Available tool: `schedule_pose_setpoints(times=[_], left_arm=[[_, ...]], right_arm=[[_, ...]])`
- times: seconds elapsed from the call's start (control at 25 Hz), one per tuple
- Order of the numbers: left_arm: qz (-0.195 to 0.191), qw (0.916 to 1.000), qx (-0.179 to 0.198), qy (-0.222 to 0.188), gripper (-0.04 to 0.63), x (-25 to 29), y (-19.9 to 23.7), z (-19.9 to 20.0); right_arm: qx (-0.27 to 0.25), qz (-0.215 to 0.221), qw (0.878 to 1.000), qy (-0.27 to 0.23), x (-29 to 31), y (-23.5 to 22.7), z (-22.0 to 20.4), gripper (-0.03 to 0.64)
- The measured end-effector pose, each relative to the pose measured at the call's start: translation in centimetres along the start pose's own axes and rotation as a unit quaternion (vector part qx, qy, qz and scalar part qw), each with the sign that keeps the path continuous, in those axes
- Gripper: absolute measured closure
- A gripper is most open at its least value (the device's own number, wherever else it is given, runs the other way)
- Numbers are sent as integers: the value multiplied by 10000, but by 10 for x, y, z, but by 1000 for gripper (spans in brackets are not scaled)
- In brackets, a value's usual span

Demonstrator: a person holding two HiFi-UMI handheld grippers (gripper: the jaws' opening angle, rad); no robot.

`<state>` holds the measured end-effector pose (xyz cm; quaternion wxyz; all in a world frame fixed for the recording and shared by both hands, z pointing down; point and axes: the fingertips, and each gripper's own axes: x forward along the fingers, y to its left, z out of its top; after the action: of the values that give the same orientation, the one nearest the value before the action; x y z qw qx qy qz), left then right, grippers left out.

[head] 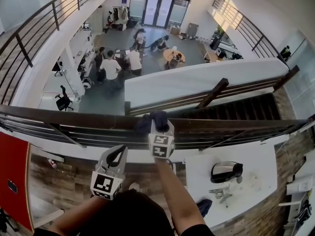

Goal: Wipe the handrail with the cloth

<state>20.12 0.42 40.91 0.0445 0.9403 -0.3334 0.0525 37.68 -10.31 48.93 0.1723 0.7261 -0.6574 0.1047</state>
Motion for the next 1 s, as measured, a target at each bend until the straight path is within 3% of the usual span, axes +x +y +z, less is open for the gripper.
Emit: schedule_pose_setpoints(times=[0.24,0.4,0.64,0.8,1.0], left_arm=[[26,10000,2,82,597,1,-3,-4],[18,10000,-3,56,597,4,-11,4],[337,9994,-20,-34,597,-13,-3,10],[486,9988,-96,45,597,-26,12,1],[761,9960,-475,50,597,-54,47,-6]], right_arm=[[191,-165,9997,3,-7,-23,-6,485],[52,-277,9996,-7,-11,-37,-5,485],[79,-266,9995,-115,-18,-40,-3,486],[50,-51,9991,-429,-32,-1,15,489],[246,881,9937,-647,-48,98,33,489]])
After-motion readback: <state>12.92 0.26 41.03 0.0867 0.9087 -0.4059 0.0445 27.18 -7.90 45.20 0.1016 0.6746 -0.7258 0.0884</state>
